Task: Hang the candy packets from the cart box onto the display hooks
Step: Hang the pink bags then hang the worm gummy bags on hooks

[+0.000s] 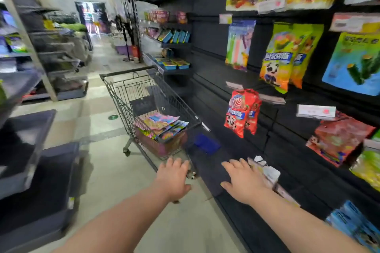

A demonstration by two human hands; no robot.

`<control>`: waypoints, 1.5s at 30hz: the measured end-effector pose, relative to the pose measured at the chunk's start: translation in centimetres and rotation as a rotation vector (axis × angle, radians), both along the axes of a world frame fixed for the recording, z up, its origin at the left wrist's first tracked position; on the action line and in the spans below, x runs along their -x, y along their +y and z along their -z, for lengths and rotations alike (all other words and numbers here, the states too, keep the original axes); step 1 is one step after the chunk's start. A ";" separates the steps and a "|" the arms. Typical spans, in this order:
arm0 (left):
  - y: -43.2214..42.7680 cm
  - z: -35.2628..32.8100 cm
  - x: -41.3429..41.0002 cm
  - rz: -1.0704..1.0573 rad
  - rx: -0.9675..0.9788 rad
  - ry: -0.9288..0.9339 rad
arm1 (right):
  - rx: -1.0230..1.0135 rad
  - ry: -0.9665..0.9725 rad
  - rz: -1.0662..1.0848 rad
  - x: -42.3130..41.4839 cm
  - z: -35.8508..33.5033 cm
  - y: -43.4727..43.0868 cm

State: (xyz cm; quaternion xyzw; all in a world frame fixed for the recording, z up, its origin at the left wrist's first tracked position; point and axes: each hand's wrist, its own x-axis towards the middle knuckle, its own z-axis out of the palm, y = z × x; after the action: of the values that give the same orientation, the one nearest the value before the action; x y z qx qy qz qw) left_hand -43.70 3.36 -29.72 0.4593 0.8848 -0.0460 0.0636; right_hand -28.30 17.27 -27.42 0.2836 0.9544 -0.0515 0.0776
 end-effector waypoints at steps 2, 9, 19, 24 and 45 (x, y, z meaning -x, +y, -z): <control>-0.7 -0.2 3.9 -0.015 0.016 0.018 | 0.017 0.014 -0.010 4.2 -0.1 -0.2; -1.9 0.0 13.9 -0.097 0.032 0.053 | 0.033 -0.031 -0.080 14.3 0.4 0.2; 2.0 1.7 23.2 -0.233 0.054 0.026 | 0.064 -0.068 -0.212 27.3 2.1 6.8; 6.3 0.7 28.7 -0.302 0.093 0.008 | 0.083 -0.087 -0.287 33.5 2.0 11.8; 18.2 5.2 44.9 -0.325 0.139 -0.078 | 0.122 -0.141 -0.312 49.7 6.3 25.4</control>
State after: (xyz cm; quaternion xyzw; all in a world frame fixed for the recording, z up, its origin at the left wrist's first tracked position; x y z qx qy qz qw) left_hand -88.60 21.52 -34.95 0.3061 0.9390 -0.0781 0.1362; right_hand -78.01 42.63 -33.75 0.1297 0.9741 -0.0766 0.1686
